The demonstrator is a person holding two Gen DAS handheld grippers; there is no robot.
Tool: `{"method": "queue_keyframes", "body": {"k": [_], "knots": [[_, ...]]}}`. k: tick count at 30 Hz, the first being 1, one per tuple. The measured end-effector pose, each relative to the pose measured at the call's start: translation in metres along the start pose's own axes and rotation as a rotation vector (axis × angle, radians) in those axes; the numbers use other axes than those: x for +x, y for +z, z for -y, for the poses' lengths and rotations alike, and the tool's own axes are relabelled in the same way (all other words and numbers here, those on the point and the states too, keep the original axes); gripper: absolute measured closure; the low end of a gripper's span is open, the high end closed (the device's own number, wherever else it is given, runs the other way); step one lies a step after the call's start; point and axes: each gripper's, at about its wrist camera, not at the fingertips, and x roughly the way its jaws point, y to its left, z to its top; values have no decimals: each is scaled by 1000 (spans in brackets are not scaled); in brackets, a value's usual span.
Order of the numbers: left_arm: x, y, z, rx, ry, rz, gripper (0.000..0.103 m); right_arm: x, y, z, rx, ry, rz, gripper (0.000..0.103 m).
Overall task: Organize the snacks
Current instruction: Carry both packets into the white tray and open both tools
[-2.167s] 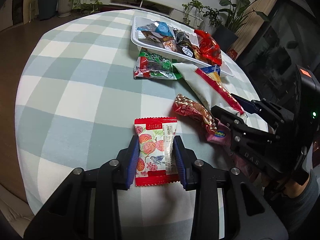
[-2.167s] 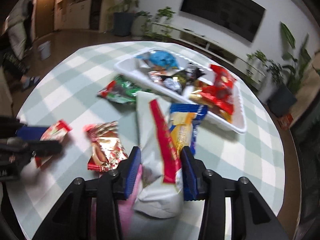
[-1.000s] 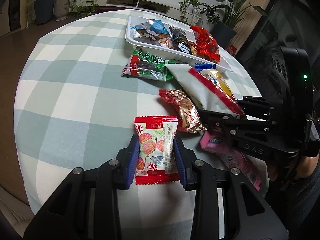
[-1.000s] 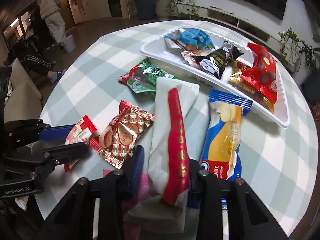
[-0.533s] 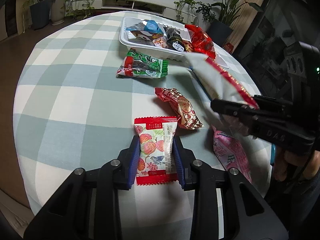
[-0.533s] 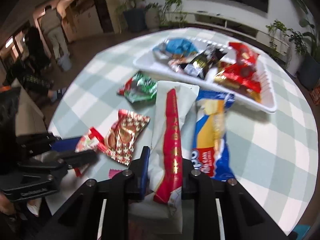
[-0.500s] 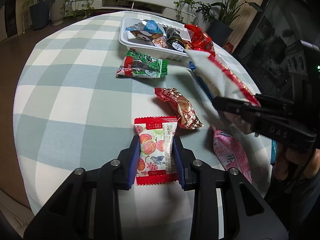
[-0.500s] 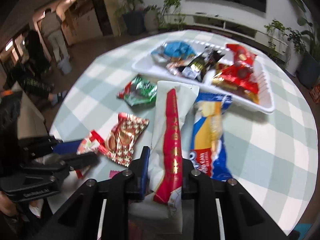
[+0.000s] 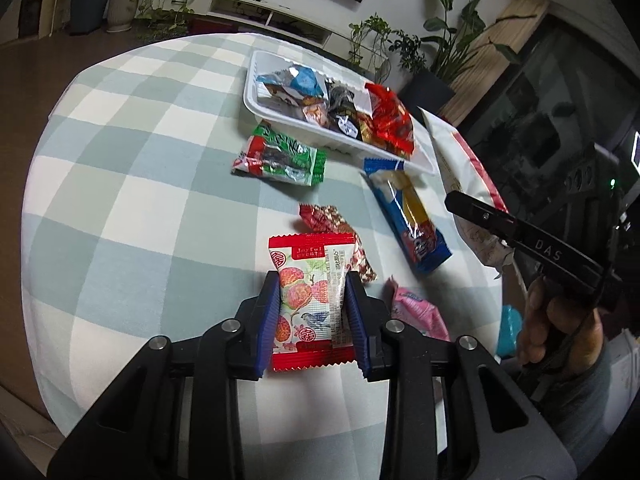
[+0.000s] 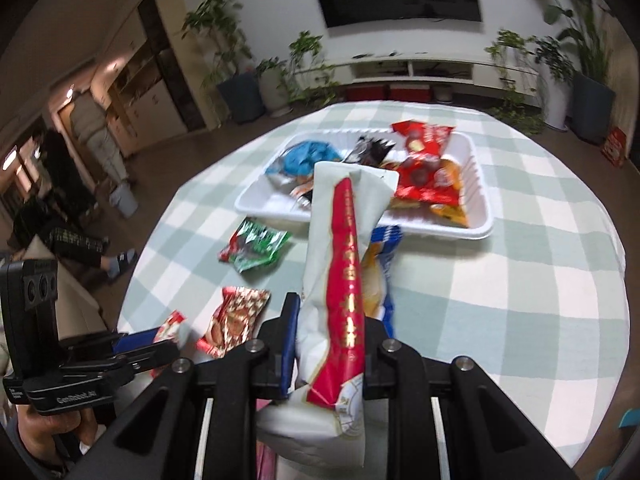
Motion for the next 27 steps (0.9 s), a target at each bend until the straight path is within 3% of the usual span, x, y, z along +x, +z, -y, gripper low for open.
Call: {"method": "queue_keyframes", "body": {"k": [6,11,15,22,27], "knots": [[-29,43,-10,-32,-2,87,74,-21,16,16,61,-49,107,79],[-48,101,-3,6,-3,157,74,-37,44,35,129,-71,193,79],[-47,152,16,54,-11,210,74,-35,80,35,109,-76,226,79],[12,224,55,162,32,158,73,-1,145,25,50,-56,255,78],[79,246,53,171,92,92,73,53,146,17,10,-46,188,78]]}}
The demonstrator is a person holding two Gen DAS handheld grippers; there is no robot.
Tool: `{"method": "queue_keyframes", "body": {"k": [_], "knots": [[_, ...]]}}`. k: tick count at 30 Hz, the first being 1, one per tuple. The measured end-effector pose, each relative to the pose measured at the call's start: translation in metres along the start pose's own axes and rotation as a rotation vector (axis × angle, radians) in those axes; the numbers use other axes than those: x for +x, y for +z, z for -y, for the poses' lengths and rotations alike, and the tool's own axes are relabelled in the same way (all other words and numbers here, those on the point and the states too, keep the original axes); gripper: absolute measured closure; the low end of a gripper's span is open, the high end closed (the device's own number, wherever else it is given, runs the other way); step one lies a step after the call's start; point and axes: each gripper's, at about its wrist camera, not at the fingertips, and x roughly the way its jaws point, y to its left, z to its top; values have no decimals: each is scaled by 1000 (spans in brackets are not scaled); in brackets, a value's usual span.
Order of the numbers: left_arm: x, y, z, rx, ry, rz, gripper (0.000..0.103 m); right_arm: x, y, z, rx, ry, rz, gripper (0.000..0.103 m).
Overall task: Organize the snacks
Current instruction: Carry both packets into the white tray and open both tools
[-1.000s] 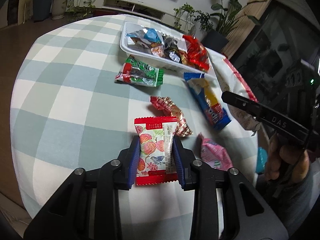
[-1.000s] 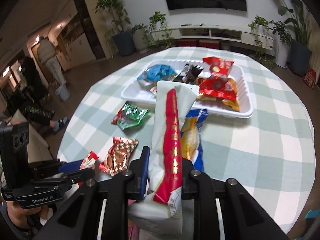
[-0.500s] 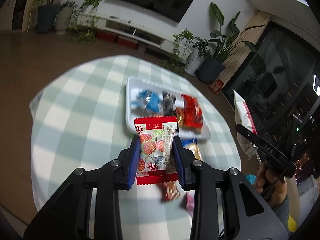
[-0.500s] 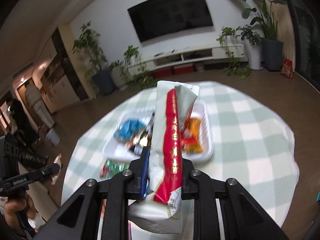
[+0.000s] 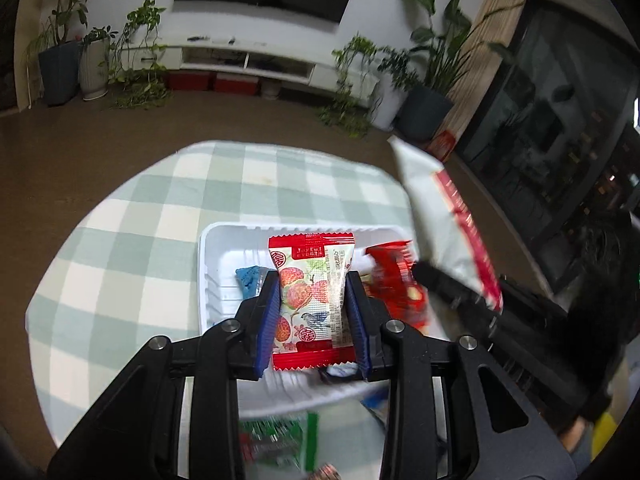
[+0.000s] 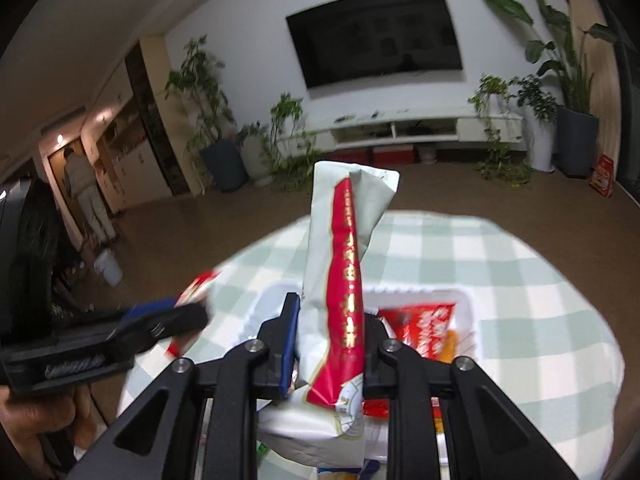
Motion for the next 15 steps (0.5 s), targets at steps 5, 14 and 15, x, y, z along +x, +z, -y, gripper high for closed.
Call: {"method": "queue_keyframes", "body": {"k": [5,14,15], "knots": [[48,-8,4,23,28,-47,73,47,-19,12,-18,-55,-127,78],[87,-20,3,59,75,-61,72,61,-35,5,-113,-123,-163,78],[87,-20,2,55,75,-59,72,63,-37,8,-106,-126,-170,78]]}}
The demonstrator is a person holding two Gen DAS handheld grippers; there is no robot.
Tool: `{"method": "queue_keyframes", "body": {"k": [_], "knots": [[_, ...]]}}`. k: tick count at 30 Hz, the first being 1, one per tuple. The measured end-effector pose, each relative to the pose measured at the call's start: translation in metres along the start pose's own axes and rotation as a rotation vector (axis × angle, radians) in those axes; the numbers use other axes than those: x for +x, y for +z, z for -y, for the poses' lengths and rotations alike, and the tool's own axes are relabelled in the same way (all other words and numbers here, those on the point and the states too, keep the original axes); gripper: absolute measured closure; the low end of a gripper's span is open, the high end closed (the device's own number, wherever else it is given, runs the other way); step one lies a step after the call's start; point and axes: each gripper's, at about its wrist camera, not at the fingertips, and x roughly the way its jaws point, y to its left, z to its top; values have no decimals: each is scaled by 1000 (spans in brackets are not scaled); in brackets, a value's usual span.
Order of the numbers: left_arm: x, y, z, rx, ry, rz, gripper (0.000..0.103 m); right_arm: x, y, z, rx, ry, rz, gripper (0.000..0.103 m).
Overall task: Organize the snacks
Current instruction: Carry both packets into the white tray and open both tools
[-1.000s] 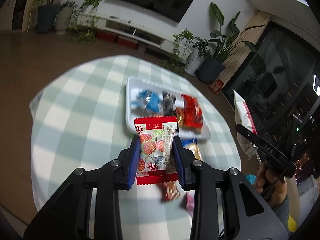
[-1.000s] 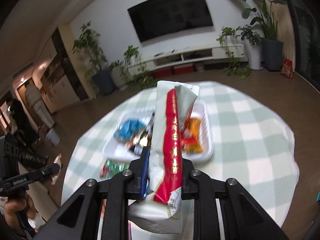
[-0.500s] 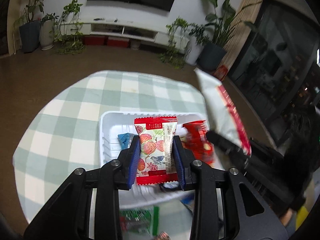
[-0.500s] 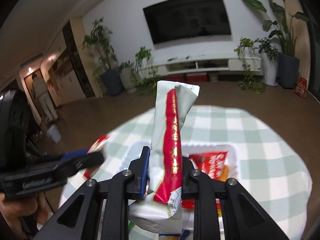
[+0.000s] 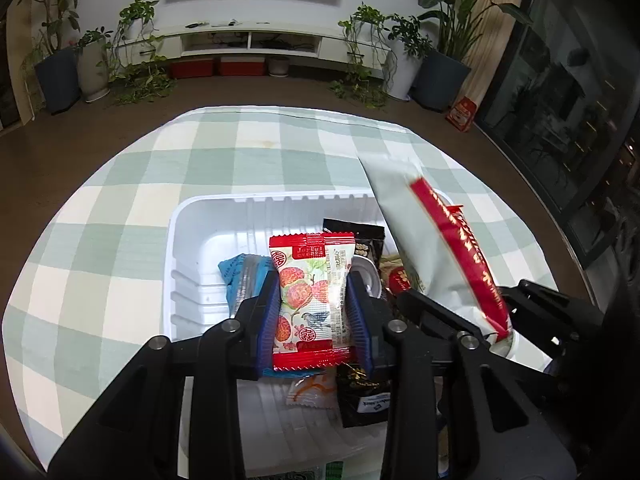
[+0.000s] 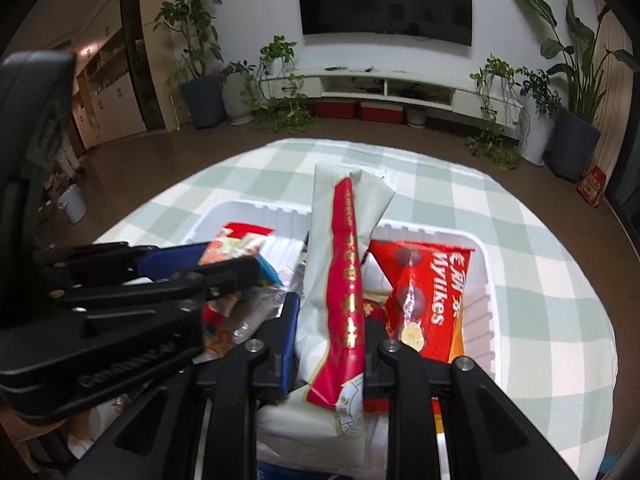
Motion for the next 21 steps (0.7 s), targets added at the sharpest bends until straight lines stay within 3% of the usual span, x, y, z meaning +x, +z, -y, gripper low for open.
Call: {"method": "queue_keyframes", "body": {"k": [8,9,11,13,17,21], "knots": [[0,0,0,4,12,1,70,6,-6,-2,-7,1,-18,78],[1,1,0,3,17,0,68,6,-6,-2,-7,1,-19,78],[0,1,1,6,17,3,49,8,-6,-3,-6,-3,-26,78],[-1,1,3,13,30,9,37,9,-6,-2,0,-4,-30,76],[-3,2,4,15,37,9,34,8,-6,-2,1,-12,-26,75],[-15,2,3,-1,28,26,29,3,-5,-4,-17,-22,-9,57]]}}
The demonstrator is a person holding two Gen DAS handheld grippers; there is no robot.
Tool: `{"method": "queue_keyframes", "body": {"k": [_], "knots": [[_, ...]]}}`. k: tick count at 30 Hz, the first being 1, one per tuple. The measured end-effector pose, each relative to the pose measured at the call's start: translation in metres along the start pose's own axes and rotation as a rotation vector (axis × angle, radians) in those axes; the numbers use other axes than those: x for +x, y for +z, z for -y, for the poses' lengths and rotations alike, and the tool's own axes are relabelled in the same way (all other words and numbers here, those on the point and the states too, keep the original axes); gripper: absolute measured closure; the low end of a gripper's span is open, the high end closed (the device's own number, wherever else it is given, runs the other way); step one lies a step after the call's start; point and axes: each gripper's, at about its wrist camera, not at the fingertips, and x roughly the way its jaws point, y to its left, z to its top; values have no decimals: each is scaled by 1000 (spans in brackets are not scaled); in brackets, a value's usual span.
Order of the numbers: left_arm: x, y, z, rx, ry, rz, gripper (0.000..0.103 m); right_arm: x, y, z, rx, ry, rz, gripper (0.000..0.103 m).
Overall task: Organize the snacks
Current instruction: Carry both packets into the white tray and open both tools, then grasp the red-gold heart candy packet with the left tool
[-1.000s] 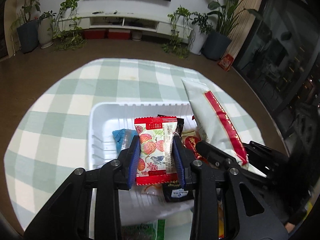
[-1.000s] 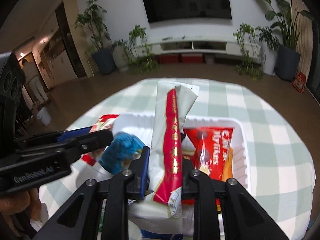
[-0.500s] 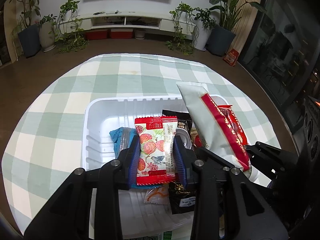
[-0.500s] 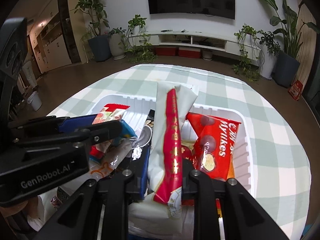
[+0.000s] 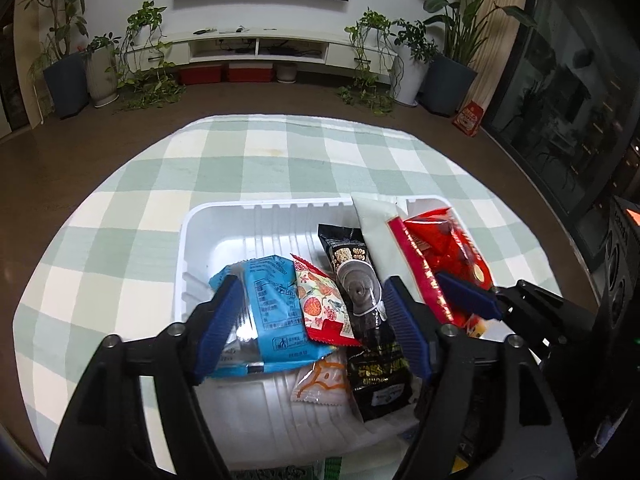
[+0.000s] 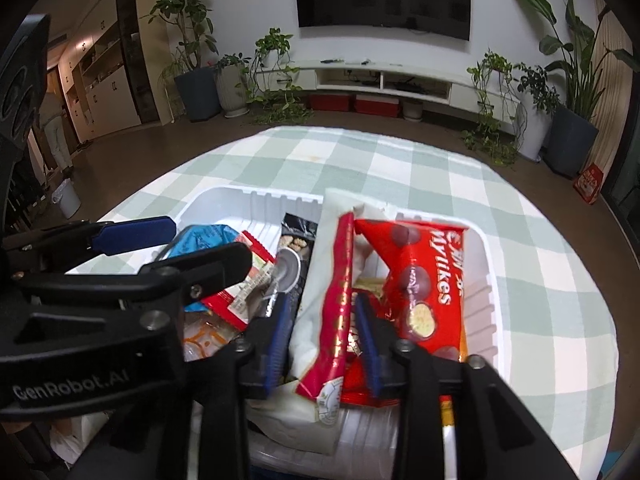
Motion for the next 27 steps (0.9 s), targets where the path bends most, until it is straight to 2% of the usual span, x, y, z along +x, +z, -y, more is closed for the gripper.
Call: {"method": "queue_keyframes", "body": {"k": [4,7,9,12,15,18,21,23,27], "knots": [[-26,-1,1,4,-7,26,26,-14,5,-5,-30,-27,46,38],[-54,-8,1,-1,-7,64,16,-29,9,-4,-30,-21,83,35],[-72,-16,-2,-12,7,84,14,-41,10,-1,-16,-19,113,30],[-97,-39,-6,-33,52,96,4,-61,11,9,44,1,169,19],[-112,-71,-8,-41,71,76,3,-83,9,25,132,48,229,10],[-120,-110,-11,-86,55,19,3,-103,3,42,217,100,279,8],[-126,-142,-12,-120,46,0,3,-118,-5,56,282,135,302,6],[-128,-160,-10,-132,49,-21,3,-123,-13,63,312,141,282,6],[-127,-182,-2,-118,104,-76,3,-122,-32,61,297,79,189,7]]}}
